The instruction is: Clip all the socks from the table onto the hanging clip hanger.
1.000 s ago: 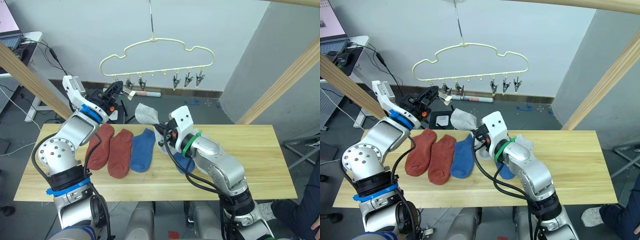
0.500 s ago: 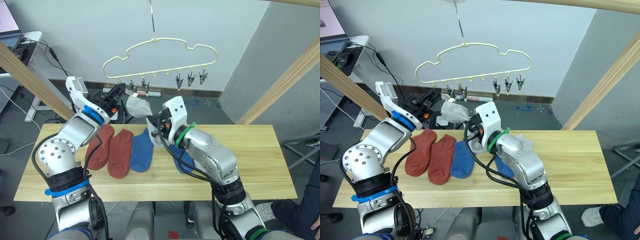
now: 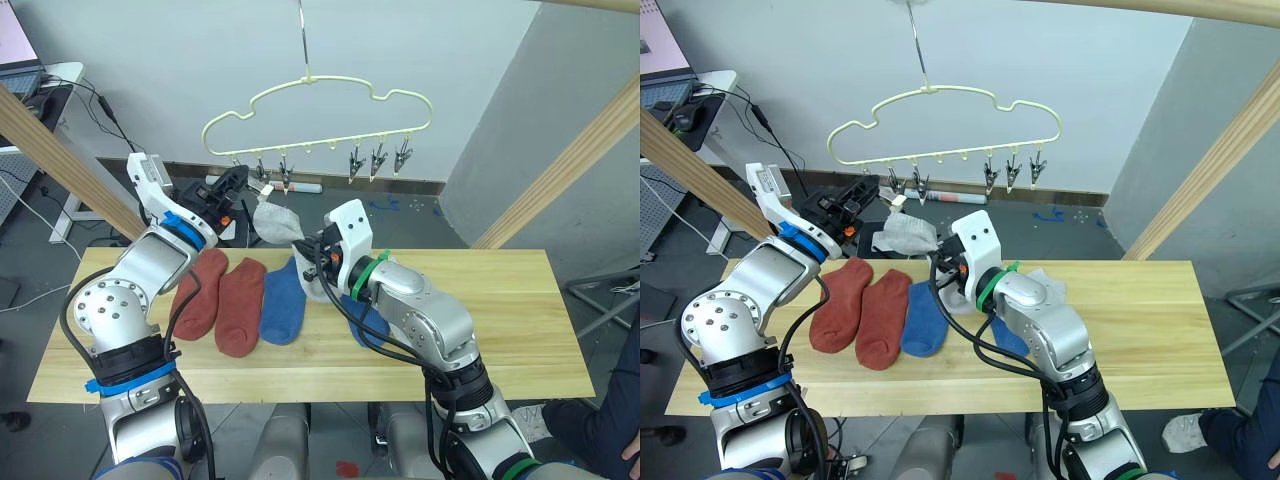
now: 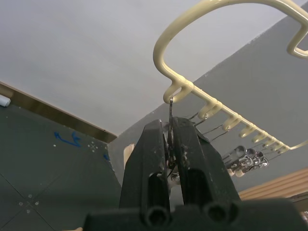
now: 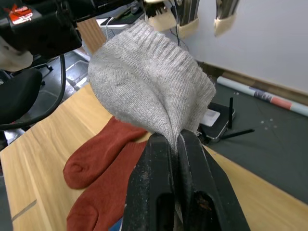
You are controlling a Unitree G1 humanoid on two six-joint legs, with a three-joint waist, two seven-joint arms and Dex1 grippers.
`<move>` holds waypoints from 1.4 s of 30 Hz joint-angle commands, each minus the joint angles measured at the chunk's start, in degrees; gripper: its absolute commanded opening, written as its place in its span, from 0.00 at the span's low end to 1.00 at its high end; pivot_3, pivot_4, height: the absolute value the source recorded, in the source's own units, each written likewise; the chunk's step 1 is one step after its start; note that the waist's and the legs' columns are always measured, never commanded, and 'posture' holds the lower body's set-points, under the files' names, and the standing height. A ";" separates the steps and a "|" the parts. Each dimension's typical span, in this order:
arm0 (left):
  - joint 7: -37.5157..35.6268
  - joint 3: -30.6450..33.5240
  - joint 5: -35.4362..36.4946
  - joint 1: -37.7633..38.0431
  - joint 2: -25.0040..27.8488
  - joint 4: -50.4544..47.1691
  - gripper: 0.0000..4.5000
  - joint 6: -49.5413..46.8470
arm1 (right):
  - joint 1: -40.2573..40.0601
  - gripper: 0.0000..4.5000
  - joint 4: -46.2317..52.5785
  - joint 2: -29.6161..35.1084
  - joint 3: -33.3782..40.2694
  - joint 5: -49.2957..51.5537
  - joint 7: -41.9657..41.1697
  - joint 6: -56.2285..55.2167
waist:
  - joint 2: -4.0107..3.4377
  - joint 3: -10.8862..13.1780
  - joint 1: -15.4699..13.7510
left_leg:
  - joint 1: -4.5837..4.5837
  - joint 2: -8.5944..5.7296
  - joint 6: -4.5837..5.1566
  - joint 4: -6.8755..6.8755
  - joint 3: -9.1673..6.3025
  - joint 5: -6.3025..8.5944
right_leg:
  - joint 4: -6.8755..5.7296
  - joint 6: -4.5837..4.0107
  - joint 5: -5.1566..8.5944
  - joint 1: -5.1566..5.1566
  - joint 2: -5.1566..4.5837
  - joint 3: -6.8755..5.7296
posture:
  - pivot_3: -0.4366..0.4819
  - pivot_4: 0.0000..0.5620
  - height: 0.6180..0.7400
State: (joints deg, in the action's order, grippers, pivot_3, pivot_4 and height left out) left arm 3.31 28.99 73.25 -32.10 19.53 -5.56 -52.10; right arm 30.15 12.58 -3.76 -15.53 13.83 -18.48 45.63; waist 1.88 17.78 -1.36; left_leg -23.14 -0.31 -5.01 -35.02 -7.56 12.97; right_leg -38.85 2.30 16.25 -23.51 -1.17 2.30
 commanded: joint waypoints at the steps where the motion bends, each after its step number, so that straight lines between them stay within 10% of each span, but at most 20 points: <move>1: 0.34 -0.11 1.30 0.50 0.68 -1.86 0.00 0.45 | 0.59 0.01 1.95 -1.52 0.73 1.75 0.32 0.27 | 0.00 0.00 0.00 | 0.00 0.00 0.00 0.01 0.00 0.00 | 0.00 0.00 0.00 0.00 0.00 0.00 | 0.69 0.58 1.00; 32: -0.50 -1.77 -0.47 1.57 2.14 -3.34 0.00 1.81 | 4.40 0.01 -0.36 -5.33 5.02 4.69 3.72 3.70 | 0.00 0.00 -0.03 | -0.67 0.01 -0.06 0.02 -0.03 -0.04 | -0.01 -0.02 -0.01 -0.67 -0.01 -0.02 | 0.70 0.58 1.00; 42: -0.36 -2.30 0.84 2.49 2.77 -4.84 0.67 1.51 | 4.18 0.00 -0.45 -6.05 4.11 4.76 3.72 3.52 | 0.00 0.01 -0.17 | -0.73 0.02 -0.05 0.01 -0.08 -0.04 | 0.01 -0.02 -0.01 -0.68 -0.03 -0.05 | 0.71 0.58 1.00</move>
State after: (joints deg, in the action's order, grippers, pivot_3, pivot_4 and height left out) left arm 3.12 26.72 73.05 -29.72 21.30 -7.17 -50.81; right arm 33.27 10.88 -7.81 -10.71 17.15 -14.70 49.90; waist 1.88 17.78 -1.52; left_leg -23.87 -0.30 -5.06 -35.01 -7.64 12.93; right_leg -38.83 2.28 16.24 -24.19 -1.20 2.25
